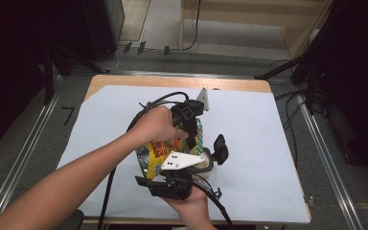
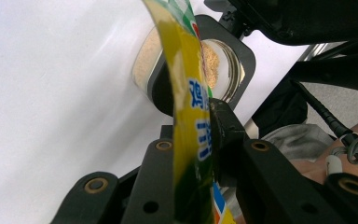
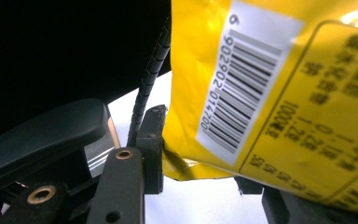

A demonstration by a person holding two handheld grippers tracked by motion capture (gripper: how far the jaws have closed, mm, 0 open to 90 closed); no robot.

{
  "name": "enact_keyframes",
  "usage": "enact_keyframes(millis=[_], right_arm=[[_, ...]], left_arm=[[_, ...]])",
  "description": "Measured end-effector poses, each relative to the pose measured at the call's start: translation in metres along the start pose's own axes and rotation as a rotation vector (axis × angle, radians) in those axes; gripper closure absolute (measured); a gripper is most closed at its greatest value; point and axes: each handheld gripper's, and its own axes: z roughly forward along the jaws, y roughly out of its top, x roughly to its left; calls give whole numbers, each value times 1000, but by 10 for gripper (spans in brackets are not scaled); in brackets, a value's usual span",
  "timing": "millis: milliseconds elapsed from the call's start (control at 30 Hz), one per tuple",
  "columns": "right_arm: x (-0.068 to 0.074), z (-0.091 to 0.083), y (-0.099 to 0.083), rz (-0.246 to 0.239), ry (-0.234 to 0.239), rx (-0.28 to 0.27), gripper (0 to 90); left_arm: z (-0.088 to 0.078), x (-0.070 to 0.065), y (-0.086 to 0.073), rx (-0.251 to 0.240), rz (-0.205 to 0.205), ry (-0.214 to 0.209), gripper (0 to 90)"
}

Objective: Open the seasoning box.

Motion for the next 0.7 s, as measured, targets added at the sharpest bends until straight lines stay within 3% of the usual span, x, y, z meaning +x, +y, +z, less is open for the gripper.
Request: enact_keyframes(millis=[367,700], right_arm=[[2,-3,2,-6,-2,-14,625],[1,-3,3,-11,-3,-12,625]], left_arm=[[-1,-3,3,18,-2,-5,826],[-2,-1,3,4,-5,-16,826]])
